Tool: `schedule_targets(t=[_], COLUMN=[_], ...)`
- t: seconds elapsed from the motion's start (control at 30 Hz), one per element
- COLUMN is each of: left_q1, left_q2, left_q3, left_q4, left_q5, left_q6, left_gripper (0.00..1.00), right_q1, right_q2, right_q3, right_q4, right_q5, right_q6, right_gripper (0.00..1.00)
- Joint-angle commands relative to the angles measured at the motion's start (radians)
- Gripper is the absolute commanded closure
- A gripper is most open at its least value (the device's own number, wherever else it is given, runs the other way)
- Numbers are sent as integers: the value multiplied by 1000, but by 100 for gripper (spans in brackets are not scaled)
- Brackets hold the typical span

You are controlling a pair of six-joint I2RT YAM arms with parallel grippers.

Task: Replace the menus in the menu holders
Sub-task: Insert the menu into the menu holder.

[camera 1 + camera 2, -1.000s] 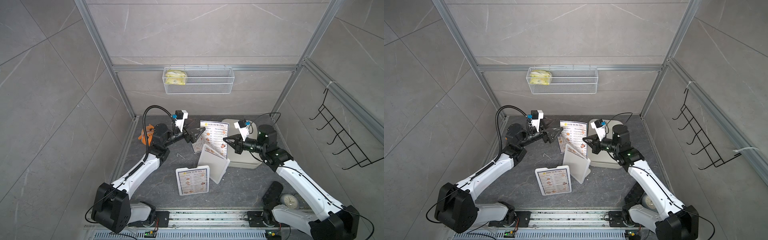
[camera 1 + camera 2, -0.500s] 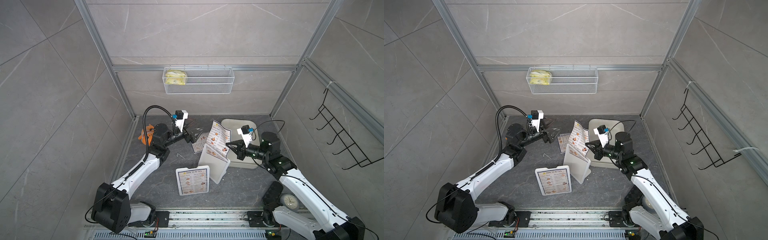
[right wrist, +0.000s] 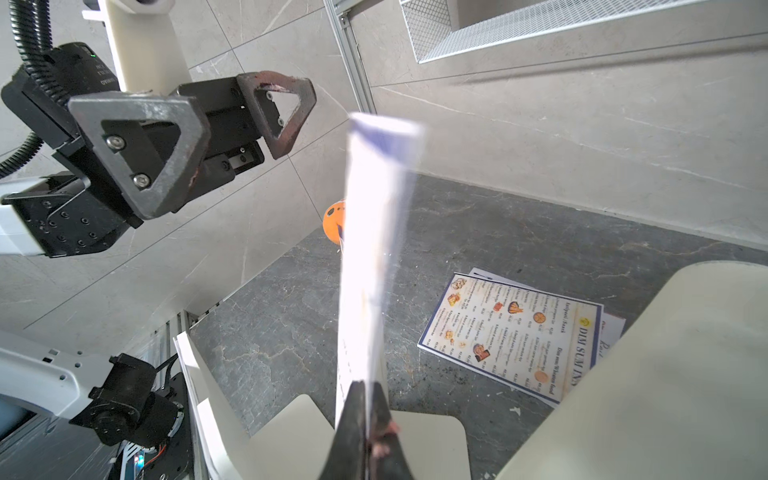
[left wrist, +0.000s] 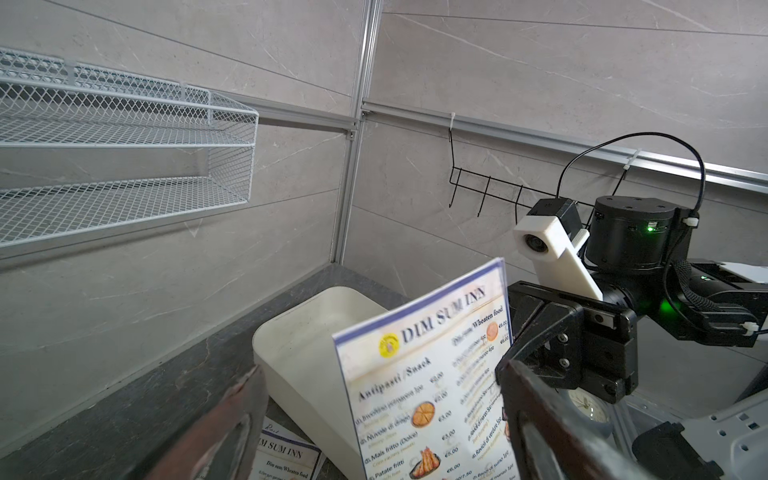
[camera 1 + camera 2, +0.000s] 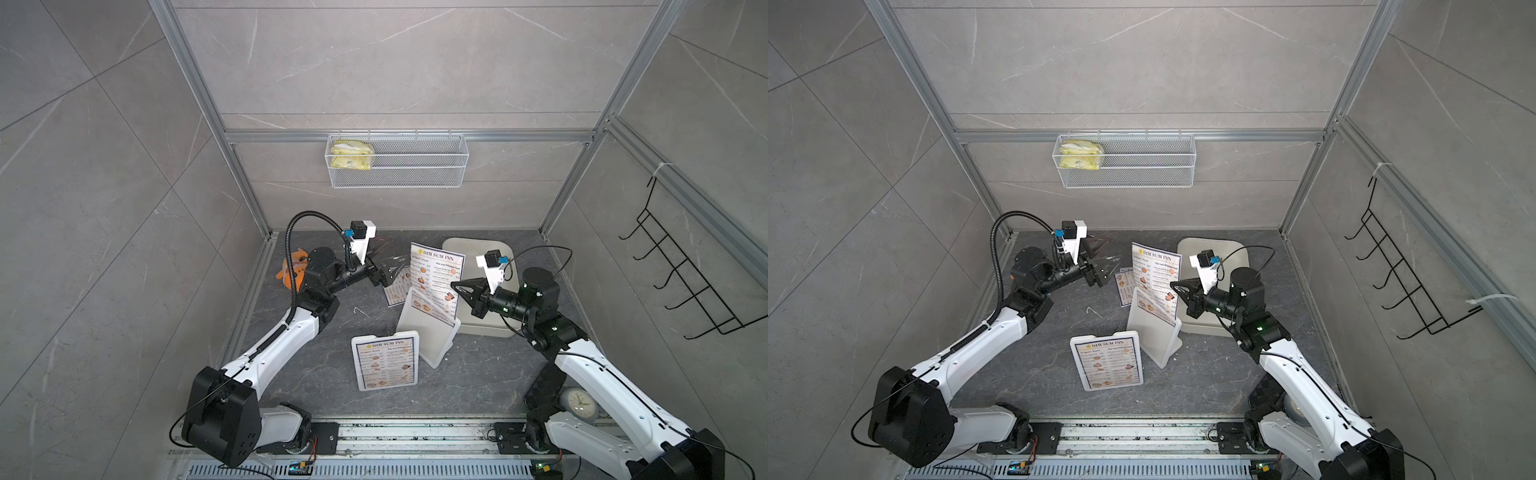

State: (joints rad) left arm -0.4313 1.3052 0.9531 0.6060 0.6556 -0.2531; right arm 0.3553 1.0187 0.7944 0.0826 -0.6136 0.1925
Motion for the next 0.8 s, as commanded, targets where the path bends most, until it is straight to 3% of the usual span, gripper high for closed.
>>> schedule_targets(t=[0.0, 0.67, 0.77], left_q1=[5, 5, 5], left_q2=[-41, -58, -59], left_q3=[-4, -13, -17], left_q4=[19, 7, 5], left_q5=[-11, -22, -23], left_q6=[34, 40, 41], left_gripper=[10, 10, 10], right_q1=[8, 29, 32], right_q2=[-1, -134, -145], right_q3=[3, -169, -185], right_q4=[79, 137, 132], right_q5=[19, 90, 92], right_q6=[28, 46, 50], right_gripper=[100, 100, 96])
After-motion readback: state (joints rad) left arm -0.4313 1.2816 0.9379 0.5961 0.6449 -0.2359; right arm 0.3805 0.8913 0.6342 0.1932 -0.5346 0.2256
